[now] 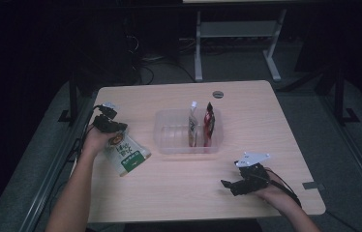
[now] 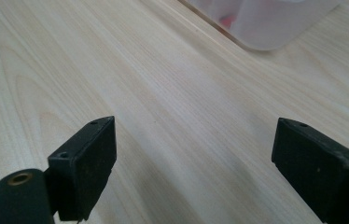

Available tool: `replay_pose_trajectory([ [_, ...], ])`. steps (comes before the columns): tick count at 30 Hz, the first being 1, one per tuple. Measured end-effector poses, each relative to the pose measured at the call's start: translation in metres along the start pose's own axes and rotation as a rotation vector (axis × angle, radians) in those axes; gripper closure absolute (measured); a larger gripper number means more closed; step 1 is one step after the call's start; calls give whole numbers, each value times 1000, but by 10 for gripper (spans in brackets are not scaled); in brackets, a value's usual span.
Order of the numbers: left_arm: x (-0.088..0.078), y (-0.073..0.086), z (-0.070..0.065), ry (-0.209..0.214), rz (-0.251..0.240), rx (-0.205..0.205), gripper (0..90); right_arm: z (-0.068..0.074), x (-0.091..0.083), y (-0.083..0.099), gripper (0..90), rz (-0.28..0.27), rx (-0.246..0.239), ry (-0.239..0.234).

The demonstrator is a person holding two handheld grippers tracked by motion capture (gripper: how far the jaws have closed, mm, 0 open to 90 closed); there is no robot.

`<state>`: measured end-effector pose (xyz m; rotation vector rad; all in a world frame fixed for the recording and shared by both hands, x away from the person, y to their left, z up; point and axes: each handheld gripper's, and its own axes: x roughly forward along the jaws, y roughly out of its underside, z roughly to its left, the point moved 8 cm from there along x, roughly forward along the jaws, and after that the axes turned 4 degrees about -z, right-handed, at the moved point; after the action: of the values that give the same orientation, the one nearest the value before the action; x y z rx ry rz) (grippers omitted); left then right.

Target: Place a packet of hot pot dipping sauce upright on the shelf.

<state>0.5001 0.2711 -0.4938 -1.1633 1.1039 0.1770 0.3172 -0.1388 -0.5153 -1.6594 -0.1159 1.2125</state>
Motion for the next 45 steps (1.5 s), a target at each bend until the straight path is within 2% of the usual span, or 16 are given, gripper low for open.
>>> replay_pose_trajectory([
  [2,0,0,1,12,-10,-11,898,0,1,0,136,1,5,2],
  [4,-3,2,2,-3,1,-2,898,-1,2,1,137,5,5,5],
  [9,-10,10,6,-7,30,7,898,-2,0,3,137,10,4,14],
  [17,-31,32,4,26,28,-13,898,-4,-1,5,137,16,11,24],
  [22,-45,47,-2,47,30,-32,898,-3,1,3,137,14,4,19],
  [25,-54,57,-6,57,43,-24,898,-3,2,3,137,20,4,18],
  [29,-66,71,-17,99,32,-37,897,-3,3,2,137,18,1,15],
  [30,-67,75,-20,108,39,-34,897,-3,3,2,137,18,-4,14],
  [31,-68,80,-23,108,51,-5,897,-3,3,2,137,20,-4,14],
  [33,-67,89,-30,116,60,2,893,-3,4,2,137,20,-6,12],
  [36,-72,90,-31,115,35,44,854,-3,4,3,137,26,-8,16],
  [39,-77,79,-28,109,-7,55,800,-4,5,2,137,26,-14,16],
  [41,-76,73,-24,106,-8,76,691,-4,5,3,137,29,-15,17],
  [42,-75,71,-23,112,-4,99,610,-4,5,3,137,31,-16,18],
  [45,-69,70,-22,139,16,142,473,-4,5,3,137,28,-12,20],
])
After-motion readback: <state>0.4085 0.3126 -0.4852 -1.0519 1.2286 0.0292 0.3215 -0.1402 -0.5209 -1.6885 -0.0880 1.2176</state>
